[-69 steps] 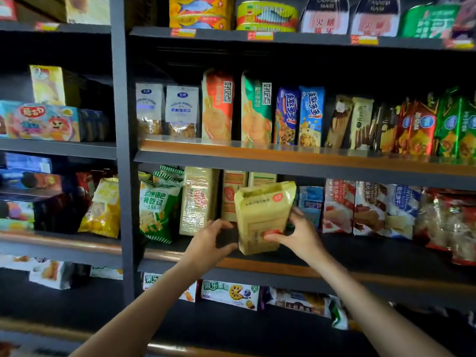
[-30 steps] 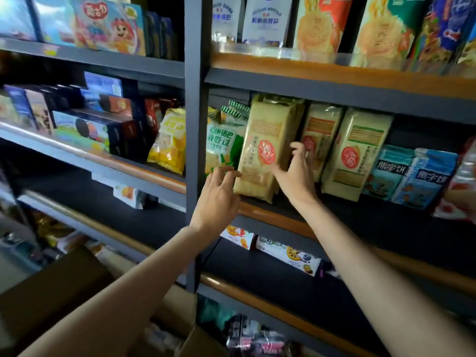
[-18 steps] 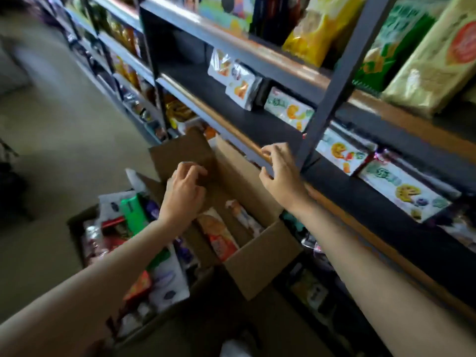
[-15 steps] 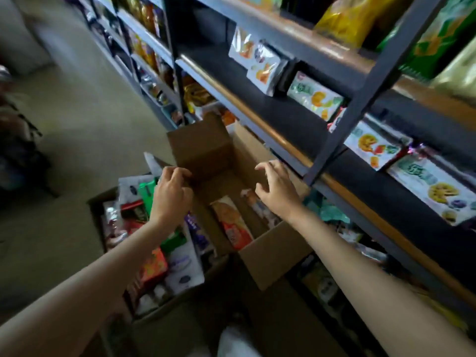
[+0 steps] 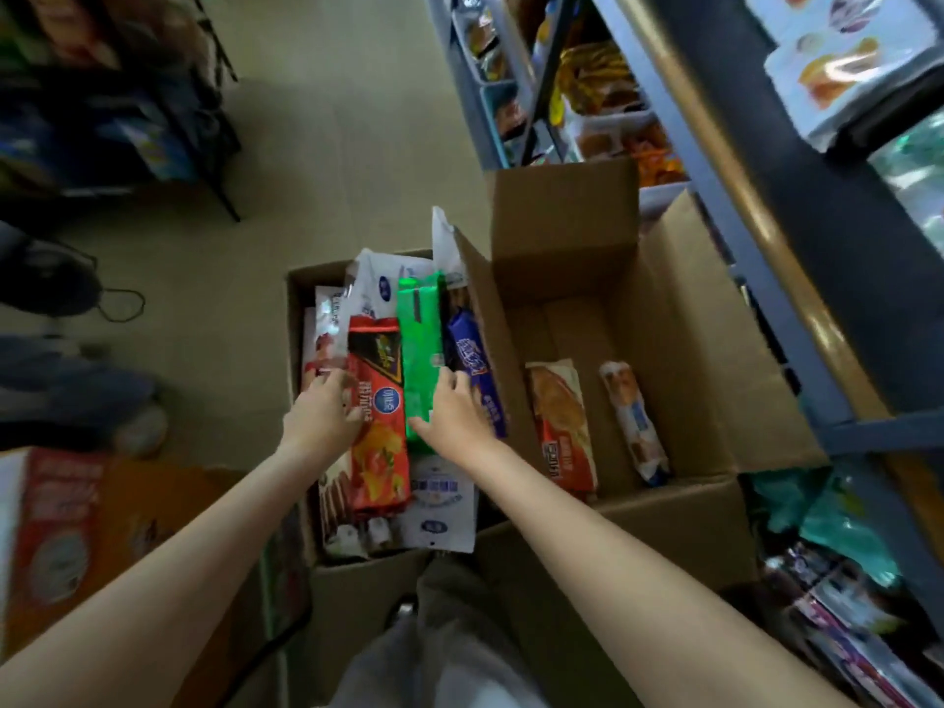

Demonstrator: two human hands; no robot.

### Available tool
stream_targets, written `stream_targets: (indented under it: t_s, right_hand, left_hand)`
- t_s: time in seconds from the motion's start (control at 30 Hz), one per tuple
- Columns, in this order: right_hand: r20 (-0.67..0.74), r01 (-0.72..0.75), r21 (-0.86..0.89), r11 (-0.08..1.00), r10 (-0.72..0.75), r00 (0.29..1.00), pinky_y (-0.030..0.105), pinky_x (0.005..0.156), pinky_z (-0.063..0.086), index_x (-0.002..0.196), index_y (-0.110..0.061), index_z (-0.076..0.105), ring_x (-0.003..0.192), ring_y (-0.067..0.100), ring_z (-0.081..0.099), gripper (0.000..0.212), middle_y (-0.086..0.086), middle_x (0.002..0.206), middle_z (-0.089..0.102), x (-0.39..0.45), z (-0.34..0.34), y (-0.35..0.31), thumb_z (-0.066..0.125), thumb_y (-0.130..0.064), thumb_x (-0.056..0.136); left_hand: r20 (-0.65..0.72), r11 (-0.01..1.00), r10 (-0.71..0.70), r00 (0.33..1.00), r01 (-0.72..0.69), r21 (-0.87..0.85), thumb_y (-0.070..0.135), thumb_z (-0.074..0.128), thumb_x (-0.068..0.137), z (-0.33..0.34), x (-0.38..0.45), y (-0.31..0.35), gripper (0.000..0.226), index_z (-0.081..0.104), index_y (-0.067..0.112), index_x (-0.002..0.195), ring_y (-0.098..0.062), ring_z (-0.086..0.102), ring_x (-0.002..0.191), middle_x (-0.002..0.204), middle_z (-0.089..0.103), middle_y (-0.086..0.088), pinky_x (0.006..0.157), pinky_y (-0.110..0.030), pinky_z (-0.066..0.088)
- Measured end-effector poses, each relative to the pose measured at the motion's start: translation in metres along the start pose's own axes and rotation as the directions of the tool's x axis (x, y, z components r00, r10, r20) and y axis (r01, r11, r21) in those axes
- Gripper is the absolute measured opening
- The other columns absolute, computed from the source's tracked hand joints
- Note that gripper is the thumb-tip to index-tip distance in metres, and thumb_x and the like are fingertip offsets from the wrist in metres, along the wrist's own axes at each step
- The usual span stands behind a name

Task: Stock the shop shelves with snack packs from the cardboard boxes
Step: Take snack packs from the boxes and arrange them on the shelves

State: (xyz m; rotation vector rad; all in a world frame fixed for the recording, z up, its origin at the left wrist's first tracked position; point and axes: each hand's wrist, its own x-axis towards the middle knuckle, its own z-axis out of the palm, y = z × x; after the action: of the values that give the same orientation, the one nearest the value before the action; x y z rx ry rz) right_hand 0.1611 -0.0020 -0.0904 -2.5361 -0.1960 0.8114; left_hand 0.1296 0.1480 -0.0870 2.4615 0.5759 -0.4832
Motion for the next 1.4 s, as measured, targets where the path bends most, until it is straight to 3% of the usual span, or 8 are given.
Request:
stream_targets:
  t_s: [0.23,0.5,0.67,0.77,0.9,1.07,1.23,1.4]
  right_hand:
    - [-0.154,-0.128,-0.21,0.969,0.096,0.983,0.049,0.103,0.032,0.149,-0.014,-0.008,0.132,0.04,0.026,0.093,0.022,0.153,-0.004,0.047,0.049,-0.014,0.06,-0.036,0.089]
    - [-0.26,-0.098,-0.115,0.988,0.065,0.963,0.038,0.082,0.048,0.149,-0.017,0.004,0.115,0.034,0.04,0.081,0.018,0.143,0.015,0.019,0.018,-0.009,0.058,-0.02,0.088]
    - [-0.33,0.038,0.284,0.958,0.061,0.942,0.03,0.09,0.044,0.143,-0.015,0.022,0.106,0.02,0.044,0.078,0.01,0.125,0.028,-0.044,-0.023,-0.015,0.07,-0.023,0.082]
    - [-0.346,0.071,0.513,0.855,0.13,0.929,0.033,0.093,0.043,0.127,-0.017,0.049,0.105,0.02,0.048,0.055,0.01,0.114,0.044,-0.092,-0.062,-0.014,0.073,-0.023,0.078]
    - [-0.466,0.28,0.648,0.708,0.078,0.882,0.035,0.09,0.046,0.109,-0.019,0.057,0.1,0.02,0.057,0.035,0.007,0.107,0.057,-0.168,-0.143,-0.003,0.07,-0.012,0.078]
    - [-0.776,0.161,0.123,0.979,-0.007,0.631,0.024,0.093,0.036,0.134,-0.011,0.042,0.118,0.022,0.049,0.054,0.01,0.126,0.052,-0.294,-0.231,0.024,0.065,-0.012,0.085]
    - [-0.931,-0.074,0.065,0.995,0.087,0.355,0.025,0.098,0.032,0.144,-0.016,0.028,0.125,0.023,0.04,0.084,0.012,0.134,0.04,-0.423,-0.251,0.057,0.076,-0.021,0.076]
    - [-0.952,0.062,0.274,0.96,0.262,0.156,0.001,0.078,0.033,0.134,-0.012,0.043,0.108,0.007,0.047,0.064,-0.007,0.115,0.055,-0.58,-0.261,0.109,0.073,-0.005,0.078]
  left_hand:
    - [-0.06,0.993,0.045,0.997,-0.051,-0.107,0.011,0.05,0.088,0.013,0.014,-0.008,0.034,0.052,0.01,0.122,-0.025,0.055,0.108,0.123,0.053,-0.008,0.088,-0.039,0.046]
    - [0.038,0.853,-0.15,0.988,0.149,-0.501,0.011,0.048,0.094,0.003,-0.005,0.013,0.015,0.04,0.015,0.106,-0.001,0.048,0.068,0.094,0.052,0.002,0.052,-0.014,0.035]
    - [0.335,0.641,-0.14,0.932,0.343,-0.686,0.016,0.053,0.09,-0.016,-0.027,0.041,0.025,0.052,0.002,0.111,-0.012,0.052,0.056,0.072,0.056,-0.004,0.048,-0.022,0.041]
    - [0.569,0.521,0.087,0.817,0.45,-0.725,0.033,0.056,0.086,-0.039,-0.055,0.074,0.026,0.063,0.012,0.1,-0.015,0.062,0.063,0.079,0.065,-0.005,0.06,-0.025,0.049]
    - [0.509,0.457,0.385,0.77,0.321,-0.83,0.044,0.062,0.077,-0.073,-0.086,0.147,0.041,0.063,0.014,0.105,-0.017,0.061,0.07,0.092,0.062,-0.006,0.063,-0.026,0.051]
    - [0.124,0.335,0.624,0.771,-0.122,-0.934,0.022,0.068,0.082,-0.082,-0.188,0.283,0.04,0.053,0.011,0.117,-0.01,0.061,0.068,0.101,0.065,-0.005,0.051,-0.018,0.047]
    - [0.002,0.146,0.866,0.5,-0.249,-0.958,0.014,0.077,0.074,-0.061,-0.326,0.371,0.057,0.044,0.005,0.119,-0.021,0.067,0.09,0.108,0.066,-0.011,0.07,-0.03,0.058]
    - [0.184,0.199,0.973,0.142,-0.105,-0.974,0.019,0.061,0.087,-0.034,-0.444,0.413,0.024,0.042,0.023,0.101,-0.01,0.06,0.06,0.086,0.063,0.002,0.051,-0.02,0.048]
